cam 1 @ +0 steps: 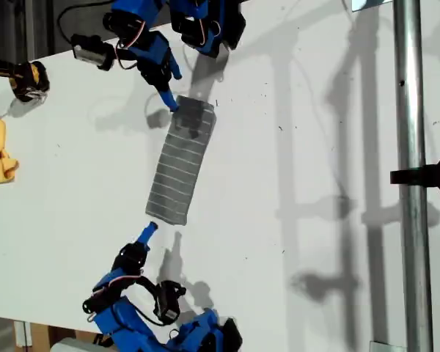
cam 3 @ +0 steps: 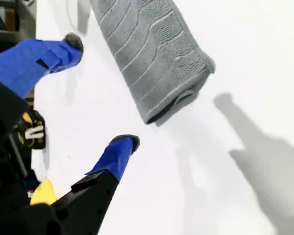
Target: Grasp corners of a towel and fold twice.
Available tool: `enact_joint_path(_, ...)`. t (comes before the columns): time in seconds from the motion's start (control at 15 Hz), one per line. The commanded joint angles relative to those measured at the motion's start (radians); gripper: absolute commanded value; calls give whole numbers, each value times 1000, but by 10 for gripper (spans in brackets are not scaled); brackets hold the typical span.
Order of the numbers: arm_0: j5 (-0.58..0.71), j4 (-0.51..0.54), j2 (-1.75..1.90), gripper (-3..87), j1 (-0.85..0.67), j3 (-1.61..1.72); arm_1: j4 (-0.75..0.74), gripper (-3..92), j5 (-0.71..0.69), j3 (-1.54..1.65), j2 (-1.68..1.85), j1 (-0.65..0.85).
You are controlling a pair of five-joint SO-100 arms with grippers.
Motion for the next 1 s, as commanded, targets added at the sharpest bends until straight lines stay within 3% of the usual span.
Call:
enact_joint_path(0.0, -61, -87, 462, 291, 43, 377, 51, 360, 216, 67, 202, -114)
enact_joint_path(0.2, -232, -196, 1015, 222, 173, 853, 58, 318, 552, 158, 347, -373)
enact_joint_path(0.33, -318, -212, 1445, 159, 244, 1124, -2, 302, 657, 253, 417, -479)
enact_joint_path(0.47, -402, -221, 1646, 151, 308, 1292, 0, 317, 686, 249, 371, -502)
enact_joint_path(0.6, -471, -307, 1644, 152, 374, 1413, -17, 340, 695, 245, 304, -499)
enact_joint_path(0.73, -477, -354, 1644, 149, 413, 1454, -63, 361, 663, 259, 150, -443)
enact_joint_path(0.93, -482, -325, 1644, 148, 422, 1448, -227, 377, 540, 391, 57, -287)
